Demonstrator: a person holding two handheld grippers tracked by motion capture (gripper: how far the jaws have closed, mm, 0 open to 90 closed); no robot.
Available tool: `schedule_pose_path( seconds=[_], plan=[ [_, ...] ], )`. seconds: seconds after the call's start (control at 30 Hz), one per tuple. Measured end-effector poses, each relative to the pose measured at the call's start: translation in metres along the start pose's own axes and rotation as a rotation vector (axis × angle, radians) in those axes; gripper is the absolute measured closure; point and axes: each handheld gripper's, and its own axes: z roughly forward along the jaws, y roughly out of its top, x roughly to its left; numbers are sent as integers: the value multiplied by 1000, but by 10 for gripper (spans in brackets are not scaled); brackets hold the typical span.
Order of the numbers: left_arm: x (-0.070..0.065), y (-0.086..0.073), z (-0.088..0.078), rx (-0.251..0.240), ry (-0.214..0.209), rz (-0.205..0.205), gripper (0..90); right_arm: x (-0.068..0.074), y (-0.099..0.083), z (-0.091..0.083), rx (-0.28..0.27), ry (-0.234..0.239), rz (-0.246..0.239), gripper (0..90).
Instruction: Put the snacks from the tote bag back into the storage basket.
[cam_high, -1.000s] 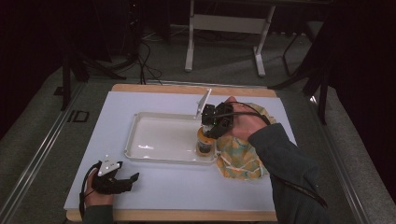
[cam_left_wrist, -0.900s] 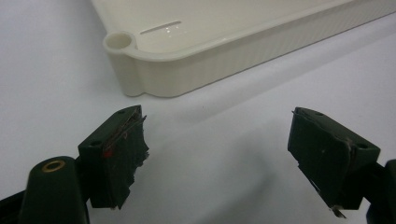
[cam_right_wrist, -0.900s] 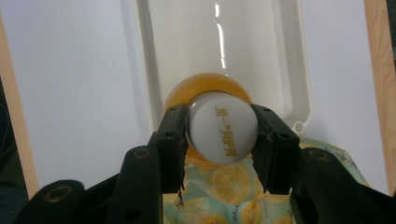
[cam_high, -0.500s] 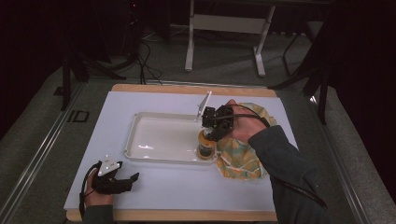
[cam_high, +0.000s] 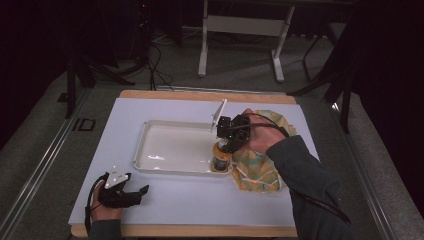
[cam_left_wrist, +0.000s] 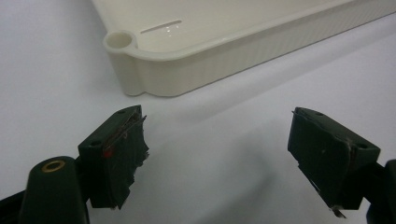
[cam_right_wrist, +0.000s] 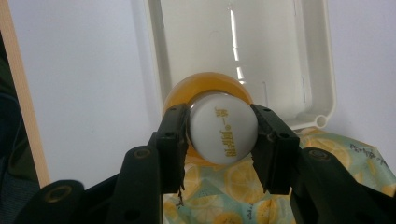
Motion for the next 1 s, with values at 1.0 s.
schedule_pose_path(
  seconds=[1.0],
  plan=[
    [0,0,0,-2,-2,-2,192,0,2,6,6,14,-7,549]
  ],
)
